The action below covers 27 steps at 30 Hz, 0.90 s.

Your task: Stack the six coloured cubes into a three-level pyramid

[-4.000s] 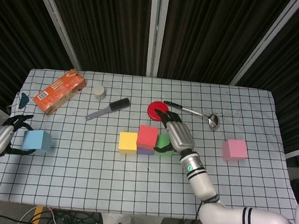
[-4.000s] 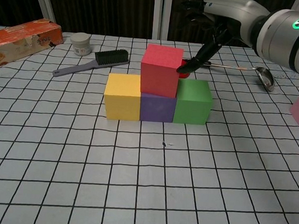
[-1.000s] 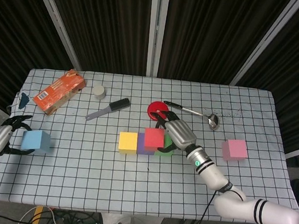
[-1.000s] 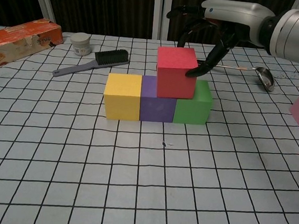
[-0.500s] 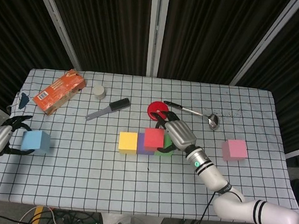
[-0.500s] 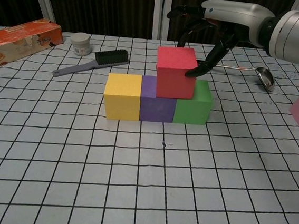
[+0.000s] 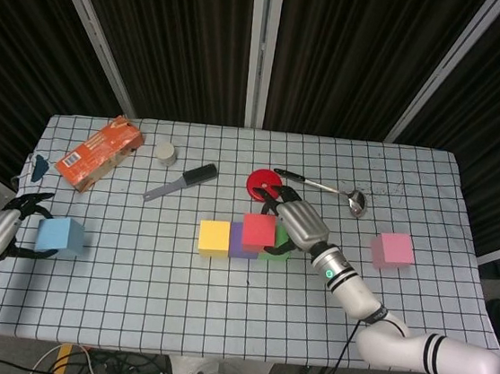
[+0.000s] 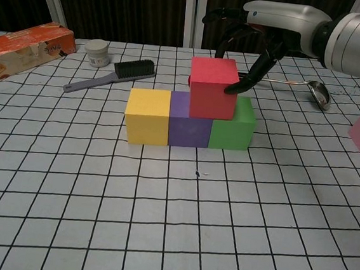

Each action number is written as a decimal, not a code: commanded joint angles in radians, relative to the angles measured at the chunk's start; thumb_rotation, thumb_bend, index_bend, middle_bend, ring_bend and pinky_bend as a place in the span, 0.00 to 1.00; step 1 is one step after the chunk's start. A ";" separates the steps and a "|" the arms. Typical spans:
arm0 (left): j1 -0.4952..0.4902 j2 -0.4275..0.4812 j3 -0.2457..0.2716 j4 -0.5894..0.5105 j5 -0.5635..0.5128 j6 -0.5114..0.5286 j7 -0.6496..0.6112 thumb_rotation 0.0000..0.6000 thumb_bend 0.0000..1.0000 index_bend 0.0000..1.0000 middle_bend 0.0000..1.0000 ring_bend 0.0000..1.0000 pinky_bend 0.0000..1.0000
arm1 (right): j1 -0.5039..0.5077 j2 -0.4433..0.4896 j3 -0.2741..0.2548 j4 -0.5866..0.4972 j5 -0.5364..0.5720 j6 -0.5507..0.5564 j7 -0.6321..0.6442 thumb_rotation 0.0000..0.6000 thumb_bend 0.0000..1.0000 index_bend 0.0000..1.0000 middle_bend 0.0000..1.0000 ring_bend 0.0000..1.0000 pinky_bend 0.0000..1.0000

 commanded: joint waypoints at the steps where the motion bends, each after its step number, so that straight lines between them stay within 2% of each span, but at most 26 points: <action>1: 0.000 -0.001 0.001 0.001 0.000 -0.001 -0.001 1.00 0.09 0.13 0.40 0.08 0.08 | 0.000 -0.002 -0.003 0.001 0.004 -0.002 -0.002 1.00 0.11 0.00 0.41 0.00 0.00; 18: 0.001 -0.003 0.001 0.006 -0.001 -0.002 -0.007 1.00 0.09 0.13 0.40 0.08 0.08 | 0.003 -0.009 -0.011 0.008 0.009 -0.008 -0.013 1.00 0.11 0.00 0.40 0.00 0.00; 27: 0.001 -0.003 0.002 0.008 0.000 -0.003 -0.011 1.00 0.09 0.13 0.40 0.08 0.08 | 0.003 -0.003 -0.010 0.015 -0.021 -0.024 0.017 1.00 0.06 0.00 0.21 0.00 0.00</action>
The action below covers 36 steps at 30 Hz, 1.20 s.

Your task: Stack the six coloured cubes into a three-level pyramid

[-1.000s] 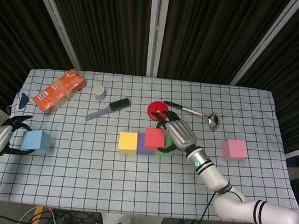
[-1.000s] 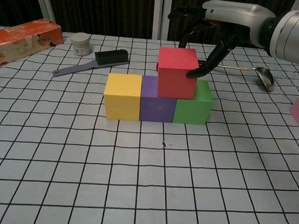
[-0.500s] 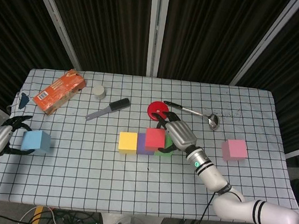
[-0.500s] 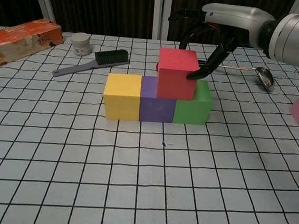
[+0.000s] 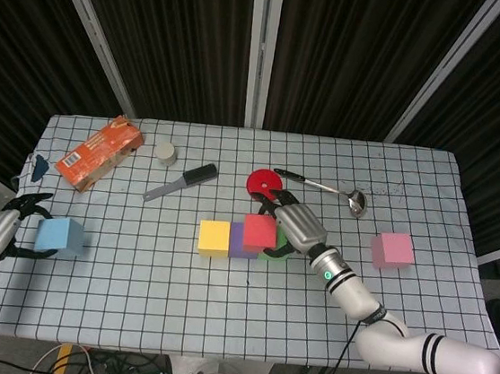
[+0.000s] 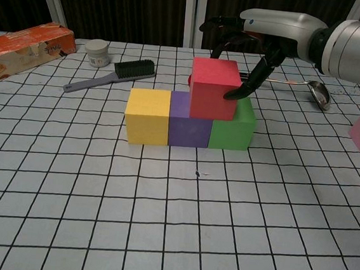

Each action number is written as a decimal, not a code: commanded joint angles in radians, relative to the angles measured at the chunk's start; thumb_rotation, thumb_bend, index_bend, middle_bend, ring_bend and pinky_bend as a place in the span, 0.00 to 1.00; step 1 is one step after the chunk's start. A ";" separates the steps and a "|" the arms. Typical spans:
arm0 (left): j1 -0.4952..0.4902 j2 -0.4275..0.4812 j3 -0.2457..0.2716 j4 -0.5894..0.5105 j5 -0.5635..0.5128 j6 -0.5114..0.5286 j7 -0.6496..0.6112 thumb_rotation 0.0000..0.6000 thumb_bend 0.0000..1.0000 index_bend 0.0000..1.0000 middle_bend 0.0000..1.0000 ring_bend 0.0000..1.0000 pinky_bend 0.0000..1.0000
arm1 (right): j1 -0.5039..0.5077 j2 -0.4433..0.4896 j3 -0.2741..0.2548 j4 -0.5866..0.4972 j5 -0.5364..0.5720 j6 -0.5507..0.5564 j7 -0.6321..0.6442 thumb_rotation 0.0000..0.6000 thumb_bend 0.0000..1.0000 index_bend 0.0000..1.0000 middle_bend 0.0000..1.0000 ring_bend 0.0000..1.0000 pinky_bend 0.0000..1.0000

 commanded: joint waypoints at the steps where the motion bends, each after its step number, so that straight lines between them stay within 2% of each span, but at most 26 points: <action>1: 0.000 0.001 0.001 0.001 0.001 -0.001 0.000 1.00 0.09 0.13 0.40 0.08 0.08 | 0.000 0.003 -0.002 0.004 -0.005 -0.005 0.004 1.00 0.04 0.00 0.18 0.00 0.00; 8: 0.002 0.006 -0.003 -0.003 -0.001 0.006 -0.003 1.00 0.09 0.13 0.40 0.08 0.08 | -0.005 0.013 0.001 -0.006 -0.020 -0.008 0.026 1.00 0.00 0.00 0.06 0.00 0.00; 13: 0.004 0.023 -0.014 -0.027 0.003 0.029 -0.006 1.00 0.09 0.13 0.40 0.08 0.08 | -0.030 0.058 0.015 -0.055 -0.050 0.026 0.056 1.00 0.00 0.00 0.02 0.00 0.00; 19: -0.004 0.097 -0.043 -0.193 0.017 0.058 -0.058 1.00 0.09 0.13 0.41 0.09 0.09 | -0.106 0.154 0.063 -0.127 -0.132 0.156 0.151 1.00 0.00 0.00 0.01 0.00 0.00; 22: -0.016 0.127 -0.072 -0.308 -0.008 0.073 0.040 1.00 0.09 0.13 0.44 0.11 0.09 | -0.162 0.198 0.087 -0.128 -0.184 0.242 0.243 1.00 0.00 0.00 0.01 0.00 0.00; 27: -0.075 0.164 -0.122 -0.503 -0.098 0.027 0.233 1.00 0.09 0.13 0.44 0.11 0.09 | -0.251 0.267 0.092 -0.120 -0.229 0.324 0.398 1.00 0.00 0.00 0.00 0.00 0.00; 31: -0.133 0.134 -0.169 -0.599 -0.214 0.005 0.385 1.00 0.09 0.13 0.44 0.12 0.09 | -0.305 0.299 0.079 -0.107 -0.273 0.376 0.474 1.00 0.00 0.00 0.00 0.00 0.00; 36: -0.221 0.063 -0.208 -0.656 -0.341 -0.020 0.556 1.00 0.09 0.13 0.45 0.13 0.09 | -0.349 0.339 0.073 -0.113 -0.306 0.415 0.542 1.00 0.00 0.00 0.00 0.00 0.00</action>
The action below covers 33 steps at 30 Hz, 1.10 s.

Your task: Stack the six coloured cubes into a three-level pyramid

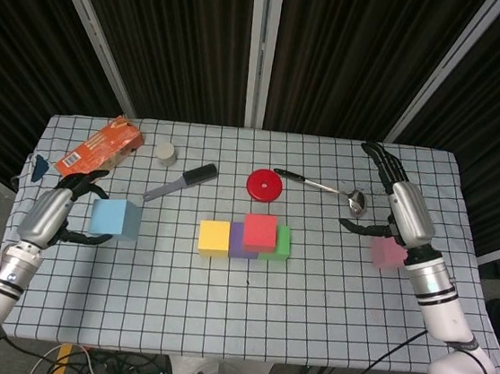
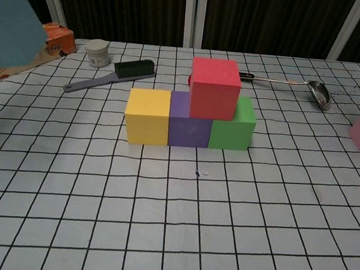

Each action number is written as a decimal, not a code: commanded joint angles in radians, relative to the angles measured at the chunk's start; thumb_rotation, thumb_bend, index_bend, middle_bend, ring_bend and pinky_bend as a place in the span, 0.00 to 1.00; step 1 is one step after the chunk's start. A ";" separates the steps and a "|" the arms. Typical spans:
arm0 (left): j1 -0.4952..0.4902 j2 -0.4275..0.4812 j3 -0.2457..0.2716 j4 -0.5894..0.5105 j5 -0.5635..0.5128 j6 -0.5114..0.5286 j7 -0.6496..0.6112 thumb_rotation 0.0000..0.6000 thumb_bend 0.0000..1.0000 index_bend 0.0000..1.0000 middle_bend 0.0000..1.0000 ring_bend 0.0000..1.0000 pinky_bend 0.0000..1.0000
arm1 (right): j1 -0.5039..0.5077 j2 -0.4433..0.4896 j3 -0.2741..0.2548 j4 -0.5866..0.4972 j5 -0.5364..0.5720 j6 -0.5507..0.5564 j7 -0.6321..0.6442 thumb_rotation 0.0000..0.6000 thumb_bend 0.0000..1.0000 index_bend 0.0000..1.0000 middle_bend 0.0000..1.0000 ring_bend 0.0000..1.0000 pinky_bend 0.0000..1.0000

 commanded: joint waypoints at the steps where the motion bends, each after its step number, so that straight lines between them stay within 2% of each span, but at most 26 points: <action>1: -0.098 -0.070 -0.051 -0.066 -0.131 -0.035 0.152 1.00 0.09 0.13 0.45 0.13 0.09 | -0.028 0.030 -0.004 -0.006 -0.026 0.026 0.036 1.00 0.00 0.00 0.00 0.00 0.00; 7: -0.194 -0.192 -0.071 -0.042 -0.290 -0.034 0.302 1.00 0.10 0.13 0.46 0.14 0.09 | -0.057 0.062 -0.009 -0.025 -0.056 0.055 0.059 1.00 0.00 0.00 0.00 0.00 0.00; 15: -0.292 -0.319 -0.111 -0.024 -0.450 0.041 0.453 1.00 0.10 0.14 0.47 0.16 0.09 | -0.074 0.064 -0.018 -0.017 -0.061 0.058 0.075 1.00 0.00 0.00 0.00 0.00 0.00; 21: -0.340 -0.390 -0.125 -0.018 -0.521 0.108 0.542 1.00 0.10 0.14 0.47 0.17 0.09 | -0.082 0.058 -0.026 -0.003 -0.070 0.058 0.092 1.00 0.00 0.00 0.00 0.00 0.00; 33: -0.407 -0.489 -0.147 0.012 -0.610 0.146 0.611 1.00 0.10 0.14 0.48 0.17 0.09 | -0.102 0.059 -0.038 0.027 -0.085 0.065 0.130 1.00 0.00 0.00 0.00 0.00 0.00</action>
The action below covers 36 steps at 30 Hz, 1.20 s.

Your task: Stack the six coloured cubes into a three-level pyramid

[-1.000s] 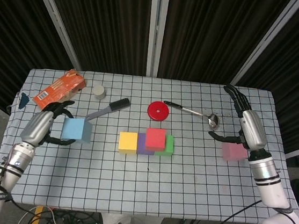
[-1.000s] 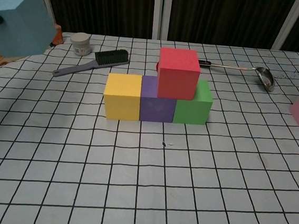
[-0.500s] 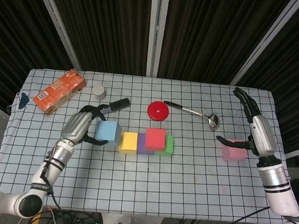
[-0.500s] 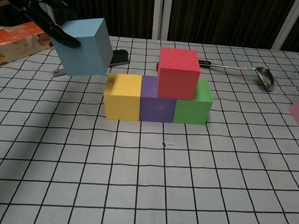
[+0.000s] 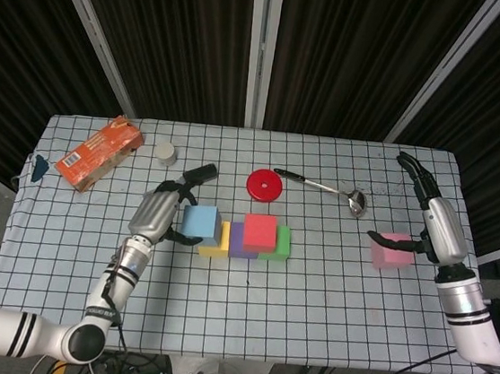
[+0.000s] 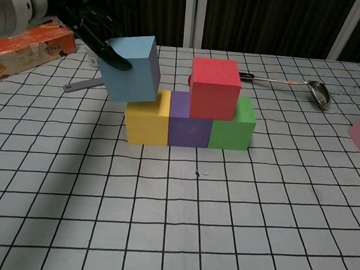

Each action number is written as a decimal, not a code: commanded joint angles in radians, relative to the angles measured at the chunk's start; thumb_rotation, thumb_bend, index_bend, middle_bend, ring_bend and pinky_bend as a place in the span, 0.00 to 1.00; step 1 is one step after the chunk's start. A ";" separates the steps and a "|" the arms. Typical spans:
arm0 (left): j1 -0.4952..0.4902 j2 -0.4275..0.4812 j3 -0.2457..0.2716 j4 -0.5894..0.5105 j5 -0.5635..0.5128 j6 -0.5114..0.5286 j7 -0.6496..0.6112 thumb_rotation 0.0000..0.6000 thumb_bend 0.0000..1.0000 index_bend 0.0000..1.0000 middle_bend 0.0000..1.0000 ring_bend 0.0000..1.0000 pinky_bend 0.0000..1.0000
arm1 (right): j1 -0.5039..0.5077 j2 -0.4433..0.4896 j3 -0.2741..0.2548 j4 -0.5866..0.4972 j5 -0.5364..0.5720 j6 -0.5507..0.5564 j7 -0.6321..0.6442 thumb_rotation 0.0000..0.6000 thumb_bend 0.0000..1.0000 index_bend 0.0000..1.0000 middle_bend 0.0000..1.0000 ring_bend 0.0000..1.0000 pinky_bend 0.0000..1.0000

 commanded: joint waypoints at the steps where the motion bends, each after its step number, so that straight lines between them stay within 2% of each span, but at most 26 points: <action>1: -0.013 -0.018 -0.004 0.012 -0.014 0.006 0.013 1.00 0.10 0.14 0.48 0.17 0.09 | -0.004 0.001 -0.004 0.006 -0.005 0.002 0.008 1.00 0.00 0.00 0.00 0.00 0.00; 21: -0.091 -0.134 -0.031 0.073 -0.058 0.069 0.107 1.00 0.10 0.14 0.48 0.18 0.09 | -0.028 0.007 -0.017 0.049 -0.028 0.015 0.072 1.00 0.00 0.00 0.00 0.00 0.00; 26: -0.100 -0.148 -0.038 0.093 -0.070 0.073 0.121 1.00 0.14 0.16 0.49 0.19 0.09 | -0.031 0.008 -0.018 0.057 -0.030 0.018 0.081 1.00 0.00 0.00 0.00 0.00 0.00; 36: -0.106 -0.157 -0.044 0.102 -0.089 0.074 0.139 1.00 0.14 0.16 0.49 0.19 0.09 | -0.031 0.002 -0.021 0.074 -0.033 0.014 0.093 1.00 0.01 0.00 0.00 0.00 0.00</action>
